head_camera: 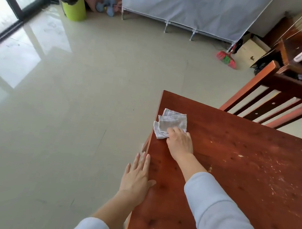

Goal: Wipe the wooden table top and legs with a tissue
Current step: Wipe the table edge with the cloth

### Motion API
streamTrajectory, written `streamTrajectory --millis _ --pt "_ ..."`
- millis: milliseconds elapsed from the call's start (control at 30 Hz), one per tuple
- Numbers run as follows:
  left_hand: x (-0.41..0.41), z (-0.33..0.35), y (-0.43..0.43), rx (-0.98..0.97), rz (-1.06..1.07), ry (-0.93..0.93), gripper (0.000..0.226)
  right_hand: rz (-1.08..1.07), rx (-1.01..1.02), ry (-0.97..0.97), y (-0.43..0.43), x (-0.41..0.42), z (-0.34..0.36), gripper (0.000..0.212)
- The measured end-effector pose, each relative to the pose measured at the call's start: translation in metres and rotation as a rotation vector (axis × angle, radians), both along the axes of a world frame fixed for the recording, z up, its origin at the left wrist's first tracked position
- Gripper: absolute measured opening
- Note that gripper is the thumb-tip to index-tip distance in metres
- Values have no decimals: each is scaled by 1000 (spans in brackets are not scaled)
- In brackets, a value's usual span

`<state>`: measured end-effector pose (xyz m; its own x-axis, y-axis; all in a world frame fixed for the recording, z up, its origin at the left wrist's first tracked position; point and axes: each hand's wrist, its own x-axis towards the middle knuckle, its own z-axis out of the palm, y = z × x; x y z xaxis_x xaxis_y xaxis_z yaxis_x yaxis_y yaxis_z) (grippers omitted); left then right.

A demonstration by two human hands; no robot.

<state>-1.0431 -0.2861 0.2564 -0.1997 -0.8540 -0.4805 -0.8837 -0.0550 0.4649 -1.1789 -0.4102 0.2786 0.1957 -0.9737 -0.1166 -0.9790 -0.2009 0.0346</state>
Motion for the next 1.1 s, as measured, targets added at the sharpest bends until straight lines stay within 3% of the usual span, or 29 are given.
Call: streamTrajectory --millis 133,367,467,633,833,1100 --pt "32 10 -7 133 44 180 75 -80 56 -160 12 17 -3 15" --pt "162 26 9 64 399 137 70 -40 189 -350 37 129 0 21" --pt "237 34 24 43 550 105 69 13 244 -478 47 208 10 13" --pt "385 49 76 -33 752 21 68 169 321 -538 73 371 29 20" --pt "558 65 164 -88 993 -82 67 392 421 -546 130 571 51 33" --pt "716 66 275 -79 1395 -94 64 810 542 -438 214 800 58 23"
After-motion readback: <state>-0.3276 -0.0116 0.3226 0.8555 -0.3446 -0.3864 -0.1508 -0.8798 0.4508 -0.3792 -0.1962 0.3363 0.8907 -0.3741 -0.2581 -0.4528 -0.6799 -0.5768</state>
